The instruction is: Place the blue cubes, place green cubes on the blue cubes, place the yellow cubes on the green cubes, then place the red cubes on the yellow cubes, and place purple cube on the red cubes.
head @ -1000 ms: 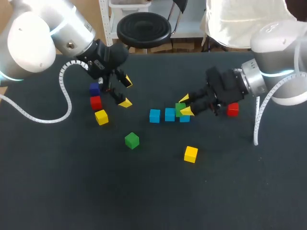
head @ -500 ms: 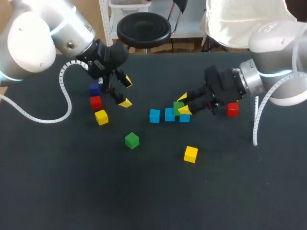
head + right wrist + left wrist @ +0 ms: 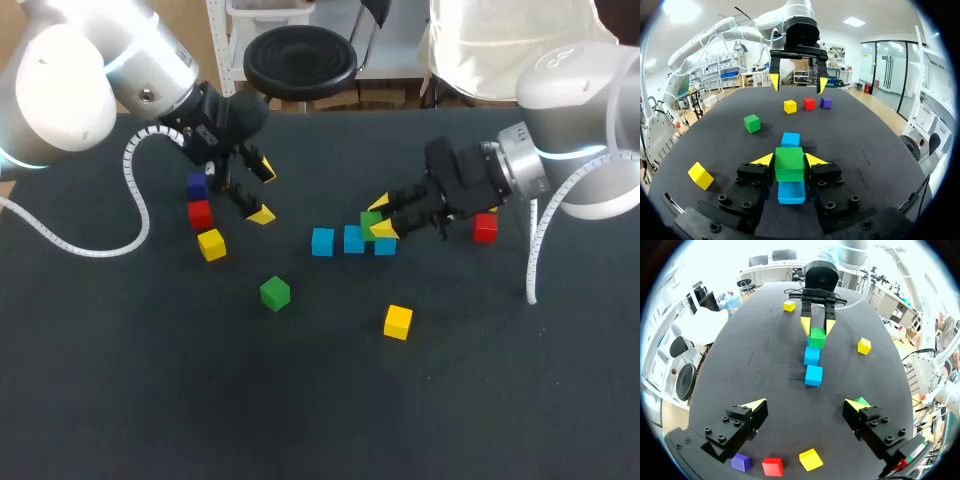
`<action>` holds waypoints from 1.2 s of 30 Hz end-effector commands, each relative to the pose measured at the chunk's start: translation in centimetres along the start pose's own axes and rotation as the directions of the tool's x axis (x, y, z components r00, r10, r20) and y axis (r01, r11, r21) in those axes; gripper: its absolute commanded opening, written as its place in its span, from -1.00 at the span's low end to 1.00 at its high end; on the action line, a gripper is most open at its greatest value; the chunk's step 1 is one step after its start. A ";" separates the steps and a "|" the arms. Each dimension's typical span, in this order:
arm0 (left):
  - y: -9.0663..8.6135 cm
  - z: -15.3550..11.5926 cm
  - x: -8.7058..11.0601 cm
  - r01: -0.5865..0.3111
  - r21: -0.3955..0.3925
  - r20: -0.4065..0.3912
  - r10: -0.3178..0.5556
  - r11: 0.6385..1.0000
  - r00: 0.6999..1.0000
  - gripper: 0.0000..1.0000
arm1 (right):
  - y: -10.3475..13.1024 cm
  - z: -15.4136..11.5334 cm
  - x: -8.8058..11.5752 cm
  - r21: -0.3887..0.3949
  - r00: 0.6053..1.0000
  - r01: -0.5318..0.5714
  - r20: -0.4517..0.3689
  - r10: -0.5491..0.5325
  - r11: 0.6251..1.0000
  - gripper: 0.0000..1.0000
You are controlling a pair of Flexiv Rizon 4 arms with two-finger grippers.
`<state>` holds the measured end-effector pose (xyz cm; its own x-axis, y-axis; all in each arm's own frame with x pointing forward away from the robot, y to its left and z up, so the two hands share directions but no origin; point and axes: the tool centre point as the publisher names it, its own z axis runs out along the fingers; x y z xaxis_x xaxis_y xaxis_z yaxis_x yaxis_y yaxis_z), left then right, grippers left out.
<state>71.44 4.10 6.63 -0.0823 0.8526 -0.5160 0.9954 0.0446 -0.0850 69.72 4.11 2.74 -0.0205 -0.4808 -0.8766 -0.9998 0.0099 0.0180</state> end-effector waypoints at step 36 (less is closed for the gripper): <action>0.0 0.0 0.1 -0.002 -0.001 0.002 0.002 1.000 1.000 1.00 | -0.3 0.1 0.2 -0.005 1.000 -0.005 0.005 0.005 1.000 -1.00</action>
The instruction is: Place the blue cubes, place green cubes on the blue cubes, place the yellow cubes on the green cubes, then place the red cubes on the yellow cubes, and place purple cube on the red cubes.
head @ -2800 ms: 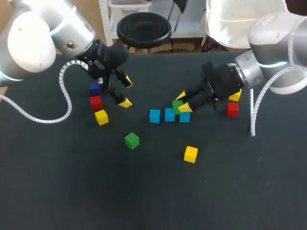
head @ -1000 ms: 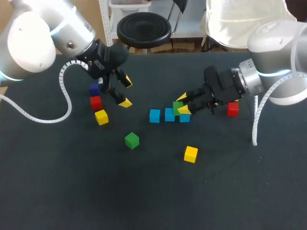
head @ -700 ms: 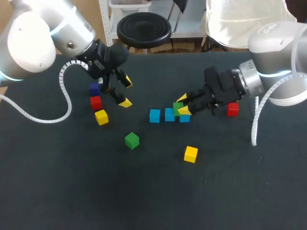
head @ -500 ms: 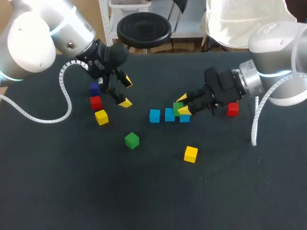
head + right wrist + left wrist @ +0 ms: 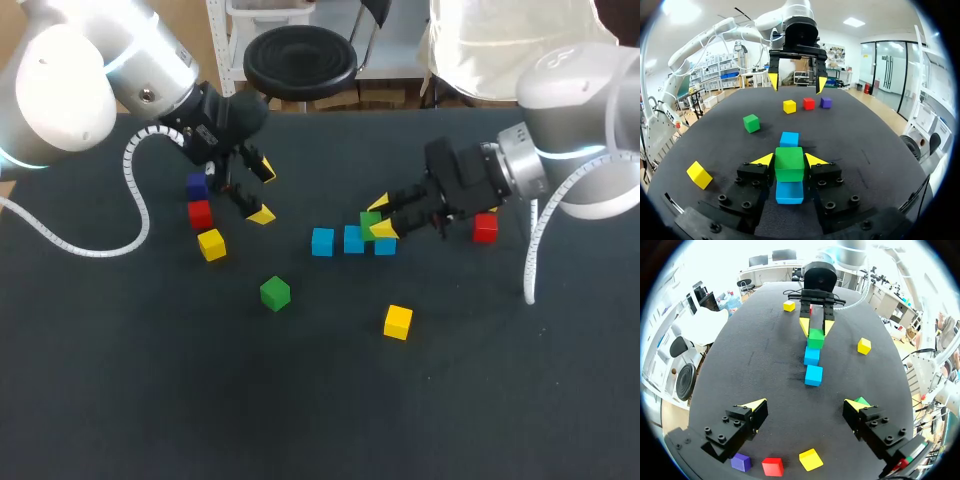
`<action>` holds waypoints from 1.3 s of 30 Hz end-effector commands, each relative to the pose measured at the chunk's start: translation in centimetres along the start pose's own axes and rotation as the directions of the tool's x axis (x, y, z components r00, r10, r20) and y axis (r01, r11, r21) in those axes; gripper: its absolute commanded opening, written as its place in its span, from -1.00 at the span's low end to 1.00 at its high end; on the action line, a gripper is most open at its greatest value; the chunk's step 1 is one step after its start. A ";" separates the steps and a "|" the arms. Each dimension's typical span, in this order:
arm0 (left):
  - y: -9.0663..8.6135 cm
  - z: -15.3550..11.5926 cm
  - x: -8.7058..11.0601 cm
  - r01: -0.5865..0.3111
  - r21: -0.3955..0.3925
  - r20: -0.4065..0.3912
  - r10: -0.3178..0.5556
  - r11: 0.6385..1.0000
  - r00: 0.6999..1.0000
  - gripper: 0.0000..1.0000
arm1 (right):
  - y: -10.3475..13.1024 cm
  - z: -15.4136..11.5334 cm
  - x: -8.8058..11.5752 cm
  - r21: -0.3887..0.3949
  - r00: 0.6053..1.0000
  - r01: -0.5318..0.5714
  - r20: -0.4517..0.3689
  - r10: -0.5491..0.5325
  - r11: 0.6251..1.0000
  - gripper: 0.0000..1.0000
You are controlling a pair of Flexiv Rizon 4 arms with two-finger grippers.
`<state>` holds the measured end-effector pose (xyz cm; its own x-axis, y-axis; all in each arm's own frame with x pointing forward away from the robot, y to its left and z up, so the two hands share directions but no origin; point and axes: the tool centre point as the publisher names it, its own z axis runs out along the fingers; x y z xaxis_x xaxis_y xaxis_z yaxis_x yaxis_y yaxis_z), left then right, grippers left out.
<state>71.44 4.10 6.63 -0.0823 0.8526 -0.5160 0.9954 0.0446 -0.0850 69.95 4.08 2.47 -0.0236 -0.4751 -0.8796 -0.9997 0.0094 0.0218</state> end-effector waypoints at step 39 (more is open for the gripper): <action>0.0 0.0 0.1 -0.002 -0.001 0.002 0.002 1.000 1.000 1.00 | 4.5 -5.0 -0.2 0.058 0.995 0.076 0.059 -0.079 0.995 1.00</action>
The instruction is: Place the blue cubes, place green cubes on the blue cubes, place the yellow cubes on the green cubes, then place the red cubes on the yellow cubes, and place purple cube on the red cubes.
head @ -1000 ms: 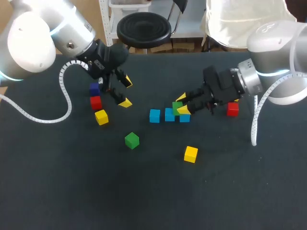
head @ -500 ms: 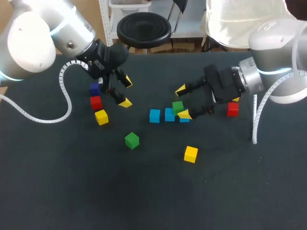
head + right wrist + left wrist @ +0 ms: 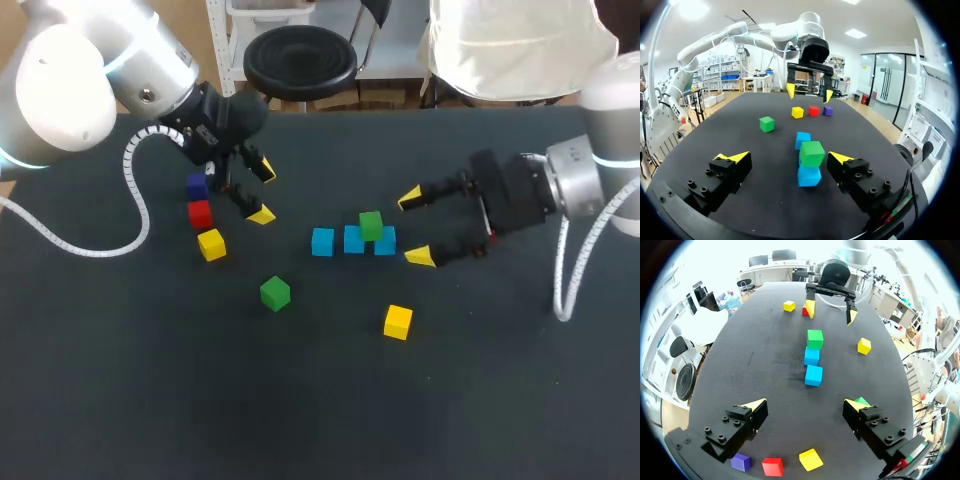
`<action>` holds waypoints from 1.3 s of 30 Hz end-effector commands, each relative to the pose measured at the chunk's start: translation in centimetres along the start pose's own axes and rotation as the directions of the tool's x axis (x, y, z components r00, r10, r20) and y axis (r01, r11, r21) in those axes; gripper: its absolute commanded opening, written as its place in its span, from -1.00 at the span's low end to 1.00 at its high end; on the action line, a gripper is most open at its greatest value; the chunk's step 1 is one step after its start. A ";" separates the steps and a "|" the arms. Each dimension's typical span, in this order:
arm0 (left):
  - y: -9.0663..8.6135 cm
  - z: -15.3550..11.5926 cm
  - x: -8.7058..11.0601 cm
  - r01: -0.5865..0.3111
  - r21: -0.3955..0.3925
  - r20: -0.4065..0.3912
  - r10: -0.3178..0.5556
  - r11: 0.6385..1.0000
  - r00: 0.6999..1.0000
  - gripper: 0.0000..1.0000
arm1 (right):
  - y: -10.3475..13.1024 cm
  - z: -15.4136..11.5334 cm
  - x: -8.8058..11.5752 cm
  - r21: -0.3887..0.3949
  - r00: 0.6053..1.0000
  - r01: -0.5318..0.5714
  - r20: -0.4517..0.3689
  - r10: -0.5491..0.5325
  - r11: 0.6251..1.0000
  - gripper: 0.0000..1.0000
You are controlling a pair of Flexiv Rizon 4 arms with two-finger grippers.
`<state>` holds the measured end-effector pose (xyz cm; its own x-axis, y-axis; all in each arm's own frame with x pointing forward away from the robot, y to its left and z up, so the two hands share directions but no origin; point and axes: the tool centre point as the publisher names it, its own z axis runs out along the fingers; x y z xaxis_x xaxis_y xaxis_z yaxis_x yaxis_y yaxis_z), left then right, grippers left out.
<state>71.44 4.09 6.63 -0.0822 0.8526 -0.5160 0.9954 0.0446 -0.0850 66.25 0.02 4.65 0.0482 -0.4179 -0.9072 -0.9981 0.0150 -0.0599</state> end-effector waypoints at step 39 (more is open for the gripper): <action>0.0 0.0 0.1 -0.002 -0.001 0.002 0.002 1.000 1.000 1.00 | -1.0 -4.2 -3.2 -0.075 0.987 0.053 -0.151 -0.063 0.996 1.00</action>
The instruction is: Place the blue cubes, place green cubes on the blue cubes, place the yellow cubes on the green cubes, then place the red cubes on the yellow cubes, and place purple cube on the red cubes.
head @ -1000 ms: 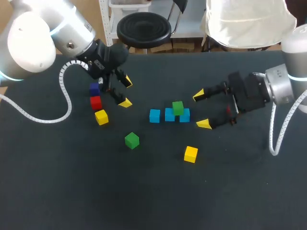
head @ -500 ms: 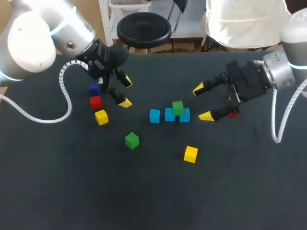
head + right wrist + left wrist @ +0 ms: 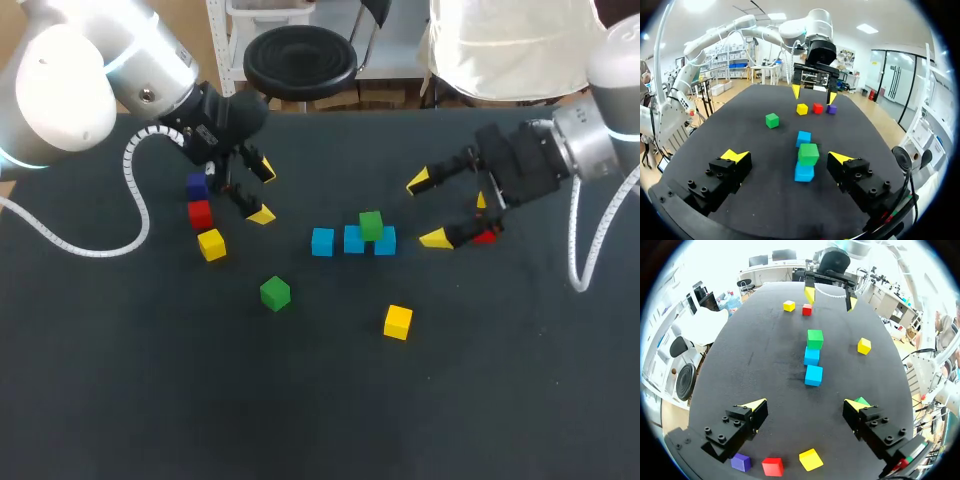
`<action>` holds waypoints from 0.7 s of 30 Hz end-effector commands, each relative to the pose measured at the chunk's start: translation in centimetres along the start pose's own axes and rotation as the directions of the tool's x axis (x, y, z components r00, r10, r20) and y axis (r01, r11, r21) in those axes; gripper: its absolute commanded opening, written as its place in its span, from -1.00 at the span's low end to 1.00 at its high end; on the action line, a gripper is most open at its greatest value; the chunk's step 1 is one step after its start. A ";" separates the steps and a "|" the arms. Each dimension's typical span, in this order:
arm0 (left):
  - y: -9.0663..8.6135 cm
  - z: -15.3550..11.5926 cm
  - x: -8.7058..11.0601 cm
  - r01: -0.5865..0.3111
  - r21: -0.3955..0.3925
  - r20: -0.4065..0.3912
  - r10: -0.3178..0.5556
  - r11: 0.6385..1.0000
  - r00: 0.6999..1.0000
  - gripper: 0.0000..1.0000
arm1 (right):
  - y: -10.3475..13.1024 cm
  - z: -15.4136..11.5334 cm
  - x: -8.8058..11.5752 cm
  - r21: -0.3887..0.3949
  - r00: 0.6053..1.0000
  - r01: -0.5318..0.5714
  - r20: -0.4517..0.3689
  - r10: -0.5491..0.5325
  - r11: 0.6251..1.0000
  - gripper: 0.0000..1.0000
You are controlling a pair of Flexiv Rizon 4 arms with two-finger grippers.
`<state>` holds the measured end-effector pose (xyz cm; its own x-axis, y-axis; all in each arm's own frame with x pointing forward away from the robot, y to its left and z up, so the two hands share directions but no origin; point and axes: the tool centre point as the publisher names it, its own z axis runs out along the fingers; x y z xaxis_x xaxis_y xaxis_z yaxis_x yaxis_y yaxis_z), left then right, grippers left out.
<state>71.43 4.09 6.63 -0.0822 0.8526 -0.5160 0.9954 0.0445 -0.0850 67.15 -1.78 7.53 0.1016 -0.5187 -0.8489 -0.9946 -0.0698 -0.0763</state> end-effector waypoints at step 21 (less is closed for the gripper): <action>-2.4 -0.9 -1.2 -0.176 -0.015 0.012 0.176 0.984 0.984 1.00 | 0.2 -2.5 -1.4 -0.021 0.999 -0.004 -0.032 0.003 1.000 1.00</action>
<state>70.95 3.43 7.19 -0.0212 0.8478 -0.5298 0.9979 -0.0149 -0.0637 66.87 -3.16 9.91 0.0994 -0.5446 -0.8328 -0.9943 -0.0869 -0.0619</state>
